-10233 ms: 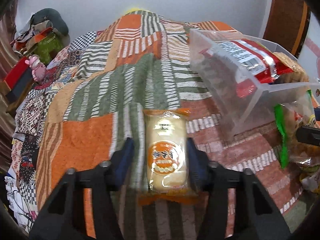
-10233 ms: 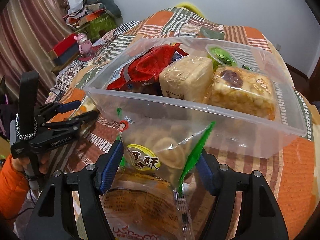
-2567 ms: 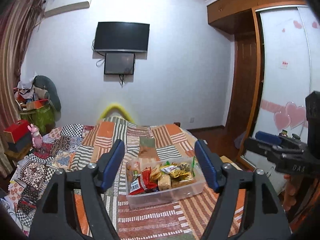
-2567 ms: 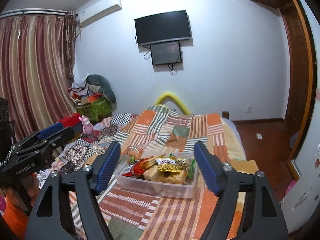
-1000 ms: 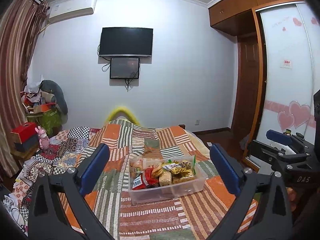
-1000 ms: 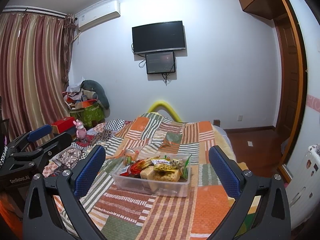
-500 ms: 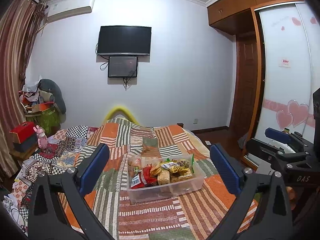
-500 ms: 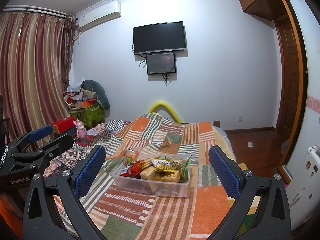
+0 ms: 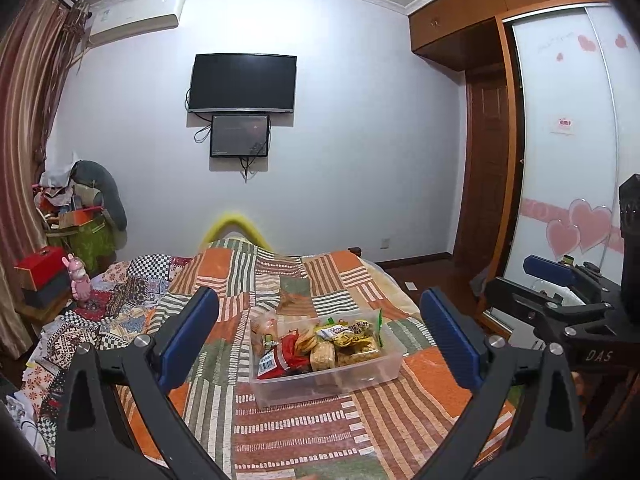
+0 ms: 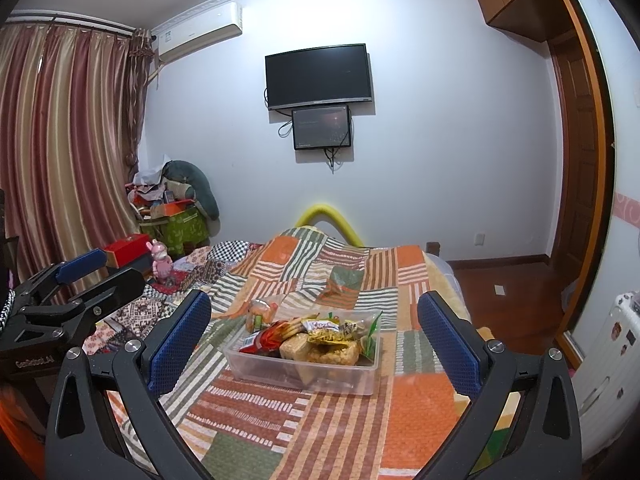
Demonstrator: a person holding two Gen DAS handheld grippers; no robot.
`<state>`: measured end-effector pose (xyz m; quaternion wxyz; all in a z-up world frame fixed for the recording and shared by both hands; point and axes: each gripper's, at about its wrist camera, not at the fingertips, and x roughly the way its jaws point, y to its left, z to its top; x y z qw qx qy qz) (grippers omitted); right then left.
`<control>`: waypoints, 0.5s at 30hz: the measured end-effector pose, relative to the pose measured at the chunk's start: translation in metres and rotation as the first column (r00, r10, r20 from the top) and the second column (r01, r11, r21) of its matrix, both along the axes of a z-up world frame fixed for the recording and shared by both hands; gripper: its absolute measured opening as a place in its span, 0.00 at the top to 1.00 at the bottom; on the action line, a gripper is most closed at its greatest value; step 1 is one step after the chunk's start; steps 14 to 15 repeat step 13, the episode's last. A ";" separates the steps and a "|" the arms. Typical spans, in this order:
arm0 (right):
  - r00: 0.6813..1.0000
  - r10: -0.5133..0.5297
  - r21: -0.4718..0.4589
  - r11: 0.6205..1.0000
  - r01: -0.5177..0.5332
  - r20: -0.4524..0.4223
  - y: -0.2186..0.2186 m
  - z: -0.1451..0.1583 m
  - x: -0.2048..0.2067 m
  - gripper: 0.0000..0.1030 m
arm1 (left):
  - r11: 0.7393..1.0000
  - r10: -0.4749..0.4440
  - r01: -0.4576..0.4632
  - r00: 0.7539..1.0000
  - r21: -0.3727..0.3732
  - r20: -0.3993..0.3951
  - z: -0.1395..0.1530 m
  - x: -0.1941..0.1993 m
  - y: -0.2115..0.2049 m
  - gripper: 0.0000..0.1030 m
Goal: Organize snacks
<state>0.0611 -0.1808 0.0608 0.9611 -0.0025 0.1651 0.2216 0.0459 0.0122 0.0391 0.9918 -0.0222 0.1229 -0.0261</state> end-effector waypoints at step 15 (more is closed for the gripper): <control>1.000 -0.004 -0.009 1.000 0.004 -0.010 -0.001 -0.002 0.002 0.00 | 0.999 -0.016 0.015 0.999 -0.029 -0.031 -0.006 0.003 0.003 0.01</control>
